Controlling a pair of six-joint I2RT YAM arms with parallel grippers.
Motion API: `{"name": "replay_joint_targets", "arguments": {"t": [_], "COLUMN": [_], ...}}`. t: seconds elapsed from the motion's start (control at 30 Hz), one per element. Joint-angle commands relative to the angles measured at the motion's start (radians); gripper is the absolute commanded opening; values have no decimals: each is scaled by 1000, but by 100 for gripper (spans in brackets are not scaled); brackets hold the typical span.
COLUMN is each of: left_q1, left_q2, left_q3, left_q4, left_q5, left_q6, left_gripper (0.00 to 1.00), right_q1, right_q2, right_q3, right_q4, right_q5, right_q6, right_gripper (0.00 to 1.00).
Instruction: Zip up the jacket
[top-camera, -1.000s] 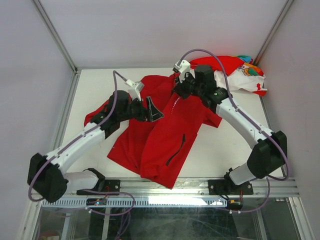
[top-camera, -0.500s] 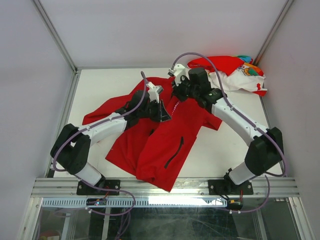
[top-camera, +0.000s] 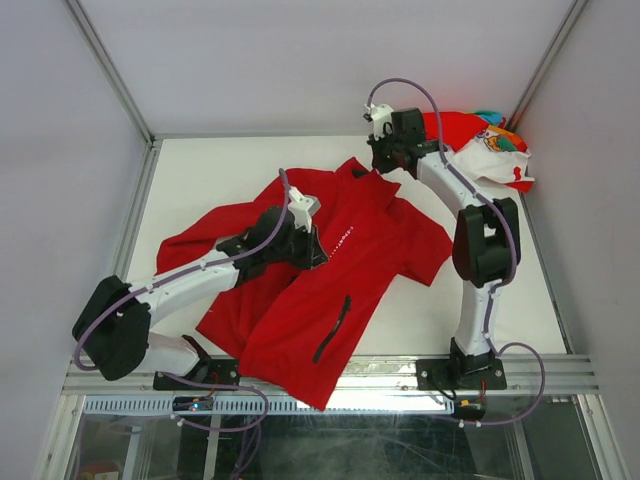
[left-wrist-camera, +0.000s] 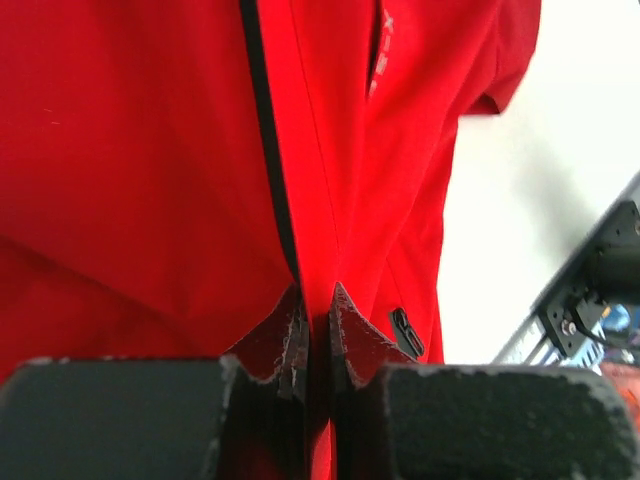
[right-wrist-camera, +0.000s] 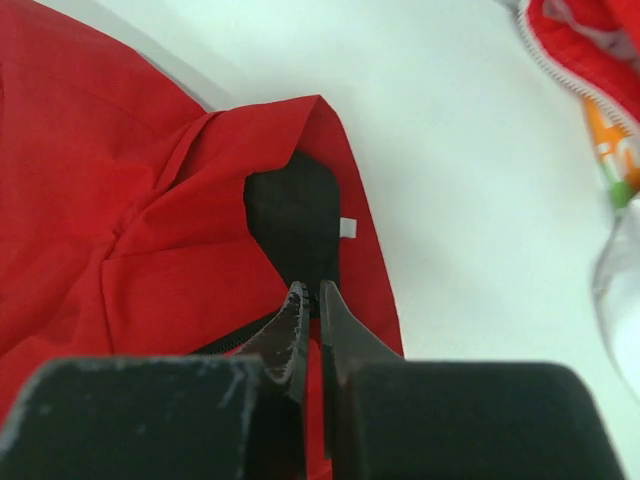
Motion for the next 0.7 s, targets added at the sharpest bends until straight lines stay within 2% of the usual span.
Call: {"name": "replay_joint_targets", "arguments": {"t": [0.0, 0.1, 0.27, 0.33, 0.37, 0.4, 0.43, 0.47, 0.53, 0.6, 0.67], "left_q1": [-19, -9, 91, 137, 154, 165, 172, 176, 185, 192, 200], "left_q2": [-114, -117, -21, 22, 37, 44, 45, 40, 15, -38, -109], "left_q3": [-35, -1, 192, 287, 336, 376, 413, 441, 469, 448, 402], "left_q4": [-175, -198, -210, -207, -206, -206, -204, -203, -204, -203, -204], "left_q5": [-28, -106, -163, -158, -155, -153, -157, -157, -155, -159, -170], "left_q6": [17, 33, 72, 74, 72, 71, 71, 72, 73, 71, 63], "left_gripper": [0, 0, 3, 8, 13, 23, 33, 42, 54, 65, 73], "right_q1": [-131, -167, -191, -198, -200, -202, -204, -207, -210, -212, -213], "right_q2": [62, 42, -110, -178, -211, -248, -286, -331, -426, -548, -657], "right_q3": [171, 185, 74, 38, 21, 2, -25, -54, -129, -212, -300], "right_q4": [139, 102, 139, 142, 141, 138, 134, 134, 147, 157, 157], "right_q5": [146, 51, -78, -96, -105, -112, -112, -110, -114, -117, -114], "right_q6": [5, 45, 128, 163, 180, 195, 215, 235, 274, 306, 336], "right_gripper": [0, 0, 0, 0, 0, 0, 3, 12, 31, 43, 52]}}
